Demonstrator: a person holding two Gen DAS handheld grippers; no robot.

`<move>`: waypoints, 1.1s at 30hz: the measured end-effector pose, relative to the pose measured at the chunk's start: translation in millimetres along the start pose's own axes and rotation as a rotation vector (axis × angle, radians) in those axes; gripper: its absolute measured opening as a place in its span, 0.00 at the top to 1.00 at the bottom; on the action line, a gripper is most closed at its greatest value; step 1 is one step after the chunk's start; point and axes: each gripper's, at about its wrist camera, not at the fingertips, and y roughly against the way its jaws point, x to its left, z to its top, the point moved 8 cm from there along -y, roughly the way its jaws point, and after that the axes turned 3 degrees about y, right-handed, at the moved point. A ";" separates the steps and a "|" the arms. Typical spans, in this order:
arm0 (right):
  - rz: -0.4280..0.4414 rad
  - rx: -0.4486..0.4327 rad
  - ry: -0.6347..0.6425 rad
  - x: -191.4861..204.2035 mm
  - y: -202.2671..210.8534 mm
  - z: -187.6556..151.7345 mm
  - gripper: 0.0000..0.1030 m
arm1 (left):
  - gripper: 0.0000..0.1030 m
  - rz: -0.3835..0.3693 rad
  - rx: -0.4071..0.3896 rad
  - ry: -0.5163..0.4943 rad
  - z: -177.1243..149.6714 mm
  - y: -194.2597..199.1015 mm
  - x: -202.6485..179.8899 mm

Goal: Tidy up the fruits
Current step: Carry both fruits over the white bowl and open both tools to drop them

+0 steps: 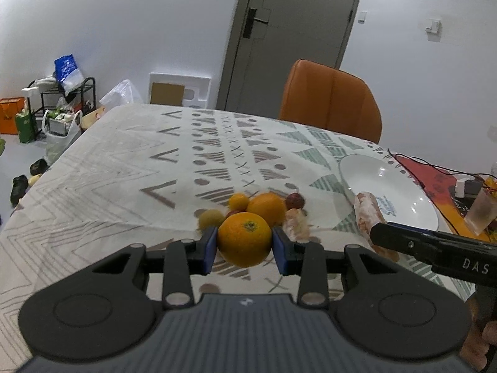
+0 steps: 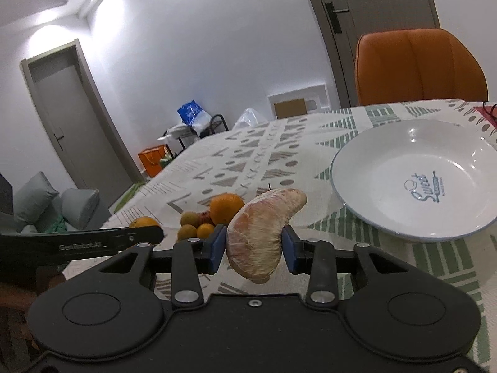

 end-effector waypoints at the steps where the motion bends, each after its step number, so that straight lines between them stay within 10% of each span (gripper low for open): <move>1: 0.003 -0.007 0.000 -0.5 2.6 1.3 0.64 | 0.65 -0.003 -0.002 -0.005 0.8 -0.2 -2.9; 33: -0.166 -0.097 -0.070 -97.3 38.8 18.0 0.64 | 0.65 -0.091 0.000 -0.159 21.3 -53.1 -108.6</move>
